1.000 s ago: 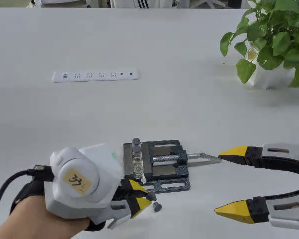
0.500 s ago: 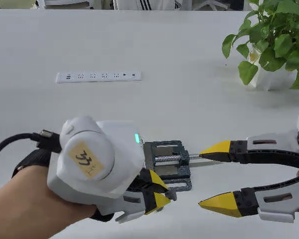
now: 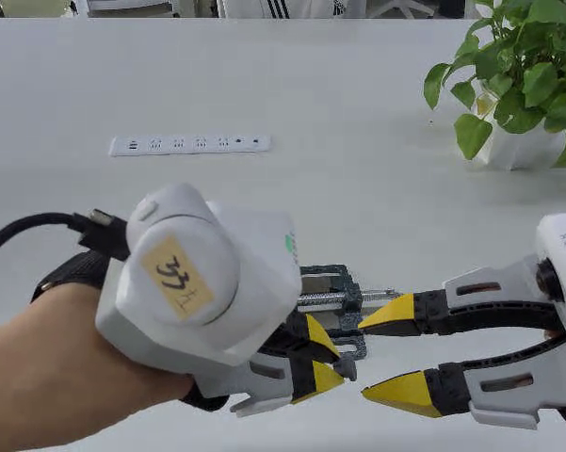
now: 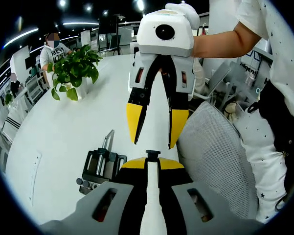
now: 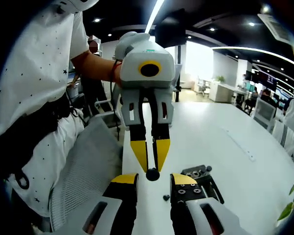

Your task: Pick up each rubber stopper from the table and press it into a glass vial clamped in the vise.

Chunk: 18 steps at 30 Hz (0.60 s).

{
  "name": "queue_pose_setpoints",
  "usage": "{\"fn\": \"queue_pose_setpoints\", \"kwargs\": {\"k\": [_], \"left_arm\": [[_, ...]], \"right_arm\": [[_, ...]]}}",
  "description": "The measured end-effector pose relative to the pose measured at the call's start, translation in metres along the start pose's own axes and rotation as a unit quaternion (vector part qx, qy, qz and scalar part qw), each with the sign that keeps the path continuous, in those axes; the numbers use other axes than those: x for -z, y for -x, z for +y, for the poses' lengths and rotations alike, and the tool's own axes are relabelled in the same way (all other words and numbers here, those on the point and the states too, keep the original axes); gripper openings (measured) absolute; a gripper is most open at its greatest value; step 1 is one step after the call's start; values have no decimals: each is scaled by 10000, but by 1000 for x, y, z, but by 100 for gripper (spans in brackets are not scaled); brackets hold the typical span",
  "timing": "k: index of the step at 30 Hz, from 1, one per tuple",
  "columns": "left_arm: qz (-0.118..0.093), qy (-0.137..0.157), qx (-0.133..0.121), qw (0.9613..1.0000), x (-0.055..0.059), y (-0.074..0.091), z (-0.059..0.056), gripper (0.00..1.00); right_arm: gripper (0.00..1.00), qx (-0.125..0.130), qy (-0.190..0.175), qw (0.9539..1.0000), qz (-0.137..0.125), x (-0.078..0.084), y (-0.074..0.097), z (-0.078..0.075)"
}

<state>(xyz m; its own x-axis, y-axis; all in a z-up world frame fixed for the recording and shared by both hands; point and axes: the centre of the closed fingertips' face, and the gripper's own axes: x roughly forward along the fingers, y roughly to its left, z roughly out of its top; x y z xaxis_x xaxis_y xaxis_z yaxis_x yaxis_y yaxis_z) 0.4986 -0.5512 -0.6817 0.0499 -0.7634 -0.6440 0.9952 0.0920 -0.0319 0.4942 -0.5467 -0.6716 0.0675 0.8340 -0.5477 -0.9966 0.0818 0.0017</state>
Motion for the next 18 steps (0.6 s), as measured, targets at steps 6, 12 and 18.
{"fn": "queue_pose_setpoints", "kwargs": {"k": [6, 12, 18], "left_arm": [[-40, -21, 17, 10000, -4, 1, -1, 3], [-32, -50, 27, 10000, -6, 2, -2, 3], [-45, -65, 51, 10000, -7, 2, -3, 3]], "right_arm": [[17, -51, 18, 10000, 29, 1, -2, 1], [13, -119, 17, 9999, 52, 1, -4, 3], [11, -126, 28, 9999, 37, 0, -5, 3]]}}
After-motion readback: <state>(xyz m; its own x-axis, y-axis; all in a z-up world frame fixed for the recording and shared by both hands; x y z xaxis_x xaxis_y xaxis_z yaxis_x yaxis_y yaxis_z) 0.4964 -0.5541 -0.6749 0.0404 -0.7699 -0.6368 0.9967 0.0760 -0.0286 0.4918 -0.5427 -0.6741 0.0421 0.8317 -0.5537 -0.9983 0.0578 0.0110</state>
